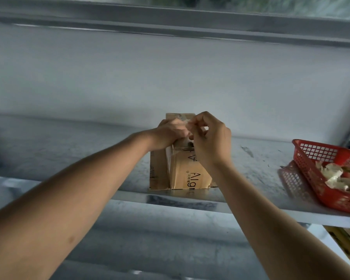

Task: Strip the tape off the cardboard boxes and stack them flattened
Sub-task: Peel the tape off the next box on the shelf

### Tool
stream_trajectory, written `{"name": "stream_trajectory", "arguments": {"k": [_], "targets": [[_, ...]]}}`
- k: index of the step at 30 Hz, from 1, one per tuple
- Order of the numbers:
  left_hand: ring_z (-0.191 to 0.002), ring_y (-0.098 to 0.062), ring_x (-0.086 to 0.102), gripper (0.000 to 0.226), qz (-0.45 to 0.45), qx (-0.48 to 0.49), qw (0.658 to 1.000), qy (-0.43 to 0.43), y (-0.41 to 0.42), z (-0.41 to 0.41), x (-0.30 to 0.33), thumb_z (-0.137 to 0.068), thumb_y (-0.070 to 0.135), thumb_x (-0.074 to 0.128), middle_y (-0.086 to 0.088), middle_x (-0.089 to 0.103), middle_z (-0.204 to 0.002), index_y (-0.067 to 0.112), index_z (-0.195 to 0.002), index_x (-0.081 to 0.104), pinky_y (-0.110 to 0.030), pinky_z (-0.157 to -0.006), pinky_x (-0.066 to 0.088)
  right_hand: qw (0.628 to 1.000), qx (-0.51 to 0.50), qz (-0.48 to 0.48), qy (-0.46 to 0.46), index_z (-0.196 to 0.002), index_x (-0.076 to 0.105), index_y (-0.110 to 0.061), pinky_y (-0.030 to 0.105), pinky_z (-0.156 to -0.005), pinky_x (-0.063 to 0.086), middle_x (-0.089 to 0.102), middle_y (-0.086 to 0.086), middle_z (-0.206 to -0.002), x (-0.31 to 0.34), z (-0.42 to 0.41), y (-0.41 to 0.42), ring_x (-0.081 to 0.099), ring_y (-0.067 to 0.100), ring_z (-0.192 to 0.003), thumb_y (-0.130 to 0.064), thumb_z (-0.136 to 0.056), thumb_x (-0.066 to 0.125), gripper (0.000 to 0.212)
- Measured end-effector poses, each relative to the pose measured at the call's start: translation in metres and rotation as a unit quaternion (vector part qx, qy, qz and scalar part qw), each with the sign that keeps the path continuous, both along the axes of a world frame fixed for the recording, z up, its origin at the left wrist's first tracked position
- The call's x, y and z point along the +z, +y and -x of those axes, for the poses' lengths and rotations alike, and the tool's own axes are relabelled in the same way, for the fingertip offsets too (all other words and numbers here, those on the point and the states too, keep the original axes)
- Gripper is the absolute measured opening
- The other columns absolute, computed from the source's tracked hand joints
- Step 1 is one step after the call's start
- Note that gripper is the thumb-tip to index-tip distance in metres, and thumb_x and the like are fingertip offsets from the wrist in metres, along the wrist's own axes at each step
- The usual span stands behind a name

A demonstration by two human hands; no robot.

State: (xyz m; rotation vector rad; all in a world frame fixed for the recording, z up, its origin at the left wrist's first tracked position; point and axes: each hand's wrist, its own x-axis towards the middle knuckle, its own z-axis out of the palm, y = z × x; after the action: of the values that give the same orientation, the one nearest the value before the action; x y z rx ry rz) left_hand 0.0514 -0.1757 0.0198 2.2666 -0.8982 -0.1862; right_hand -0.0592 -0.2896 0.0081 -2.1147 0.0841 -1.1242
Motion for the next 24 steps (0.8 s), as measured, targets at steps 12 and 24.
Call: {"name": "stream_trajectory", "arguments": {"k": [12,24], "targets": [[-0.144,-0.033,0.038,0.034,-0.025,-0.039,0.999,0.020,0.014,-0.008,0.001,-0.103,0.005,0.045,-0.021,0.047,-0.149,0.012,-0.133,0.058,-0.049,-0.123,0.027,0.995,0.050,-0.016,-0.082,-0.088,0.065,-0.021,0.045,-0.063,0.060,0.068,-0.013,-0.084,0.013,-0.012,0.025,0.072,0.015,-0.075,-0.002,-0.093,0.064,0.019],[-0.152,-0.007,0.009,0.049,-0.056,-0.141,0.986,-0.076,0.008,-0.032,-0.009,-0.113,0.035,0.026,0.003,0.020,-0.171,0.030,-0.161,0.035,-0.025,-0.113,0.004,0.978,-0.044,-0.197,-0.056,-0.085,0.061,-0.019,0.047,-0.060,0.062,0.072,-0.001,-0.081,0.004,-0.002,0.023,0.073,0.024,-0.059,0.001,-0.093,0.061,0.021]]}}
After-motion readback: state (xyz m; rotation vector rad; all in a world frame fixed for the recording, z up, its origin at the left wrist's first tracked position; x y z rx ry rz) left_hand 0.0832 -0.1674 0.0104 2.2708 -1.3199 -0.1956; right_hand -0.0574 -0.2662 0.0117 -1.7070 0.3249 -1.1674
